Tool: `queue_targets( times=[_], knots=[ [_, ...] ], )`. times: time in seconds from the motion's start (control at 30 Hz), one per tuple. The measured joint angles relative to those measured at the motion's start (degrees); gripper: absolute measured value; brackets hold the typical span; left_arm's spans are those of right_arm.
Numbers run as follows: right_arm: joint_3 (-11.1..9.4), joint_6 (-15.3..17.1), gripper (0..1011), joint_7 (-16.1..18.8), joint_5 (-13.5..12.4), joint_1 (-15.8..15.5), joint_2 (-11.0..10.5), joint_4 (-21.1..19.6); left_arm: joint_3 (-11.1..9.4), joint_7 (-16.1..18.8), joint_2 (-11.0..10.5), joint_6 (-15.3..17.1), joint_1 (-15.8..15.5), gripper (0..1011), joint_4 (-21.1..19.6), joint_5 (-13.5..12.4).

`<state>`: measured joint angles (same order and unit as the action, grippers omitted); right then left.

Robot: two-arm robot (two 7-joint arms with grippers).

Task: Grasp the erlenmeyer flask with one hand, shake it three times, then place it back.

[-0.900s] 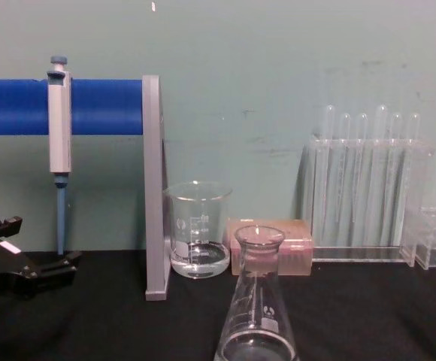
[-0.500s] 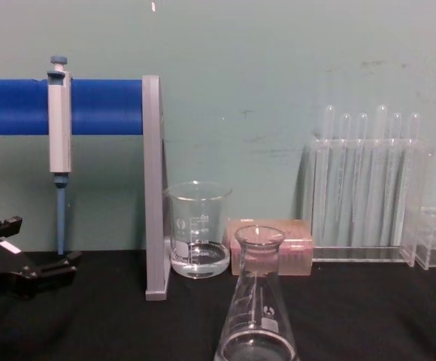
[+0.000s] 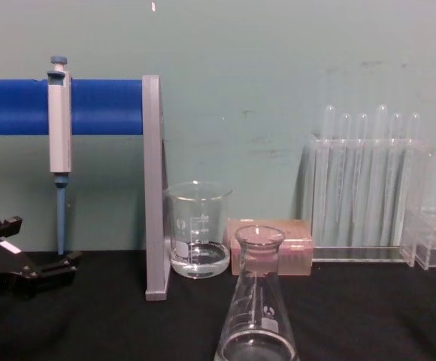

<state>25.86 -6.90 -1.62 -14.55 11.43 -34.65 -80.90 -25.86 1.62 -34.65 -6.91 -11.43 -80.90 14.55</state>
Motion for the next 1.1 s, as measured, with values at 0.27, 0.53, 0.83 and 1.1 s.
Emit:
queue_targets(
  times=[0.27,0.53,0.83,1.1],
  knots=[
    [0.0,0.0,1000,0.0,0.0,0.0,0.0,0.0,0.0,0.0,0.0,0.0,0.0,1001,0.0,0.0],
    [-1.28,-0.17,1000,3.62,-1.55,-0.59,0.41,-0.74,0.0,0.0,0.0,0.0,0.0,1001,0.0,0.0],
    [-2.84,2.04,1000,13.96,-9.17,-1.22,0.49,-3.67,0.0,0.0,0.0,0.0,0.0,1001,0.0,0.0],
    [-2.46,4.51,1000,22.93,-13.32,-0.67,0.73,-4.79,0.0,0.0,0.0,0.0,0.0,1001,0.0,0.0]
  ],
)
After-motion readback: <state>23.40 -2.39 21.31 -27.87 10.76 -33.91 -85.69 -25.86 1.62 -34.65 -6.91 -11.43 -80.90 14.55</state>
